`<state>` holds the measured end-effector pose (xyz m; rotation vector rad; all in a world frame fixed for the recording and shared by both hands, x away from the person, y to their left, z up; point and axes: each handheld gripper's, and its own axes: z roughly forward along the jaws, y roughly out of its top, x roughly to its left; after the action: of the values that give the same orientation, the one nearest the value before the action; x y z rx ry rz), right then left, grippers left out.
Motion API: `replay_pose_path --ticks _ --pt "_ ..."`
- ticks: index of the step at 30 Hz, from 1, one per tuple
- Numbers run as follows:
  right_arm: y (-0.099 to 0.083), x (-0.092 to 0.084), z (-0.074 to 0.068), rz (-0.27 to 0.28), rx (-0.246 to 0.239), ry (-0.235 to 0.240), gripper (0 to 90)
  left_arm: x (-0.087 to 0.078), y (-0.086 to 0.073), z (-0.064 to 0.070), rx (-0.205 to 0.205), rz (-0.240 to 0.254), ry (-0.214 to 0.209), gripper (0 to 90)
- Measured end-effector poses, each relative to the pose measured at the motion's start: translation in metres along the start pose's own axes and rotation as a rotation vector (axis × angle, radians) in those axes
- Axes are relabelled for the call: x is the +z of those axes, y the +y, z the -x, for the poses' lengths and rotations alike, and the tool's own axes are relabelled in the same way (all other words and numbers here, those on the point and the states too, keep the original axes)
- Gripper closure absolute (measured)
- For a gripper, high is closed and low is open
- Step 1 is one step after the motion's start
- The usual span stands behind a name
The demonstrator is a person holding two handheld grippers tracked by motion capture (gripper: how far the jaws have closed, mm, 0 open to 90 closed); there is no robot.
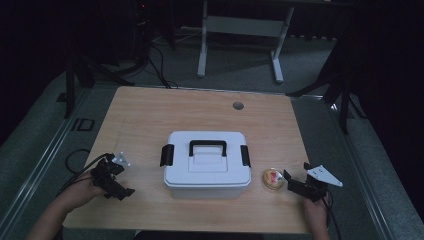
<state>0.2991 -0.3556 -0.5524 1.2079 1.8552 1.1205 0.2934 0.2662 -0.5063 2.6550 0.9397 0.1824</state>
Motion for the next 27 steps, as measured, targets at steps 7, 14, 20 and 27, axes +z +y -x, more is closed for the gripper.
replay_pose_path --ticks 7,14,20,27 --pt "0.000 0.000 0.000 -0.002 0.001 0.003 13.5 -0.003 0.000 0.004 0.146 -0.060 -0.050 0.5" --pt "0.000 0.000 0.000 -0.006 0.001 0.005 13.5 -0.012 0.002 0.001 0.233 -0.120 -0.073 5.6" --pt "0.000 0.000 0.000 -0.009 0.001 0.007 13.5 -0.019 0.006 0.003 0.306 -0.219 -0.083 5.6" --pt "0.000 0.000 0.000 -0.009 0.001 0.008 13.5 -0.031 0.015 0.005 0.386 -0.277 -0.113 5.6"
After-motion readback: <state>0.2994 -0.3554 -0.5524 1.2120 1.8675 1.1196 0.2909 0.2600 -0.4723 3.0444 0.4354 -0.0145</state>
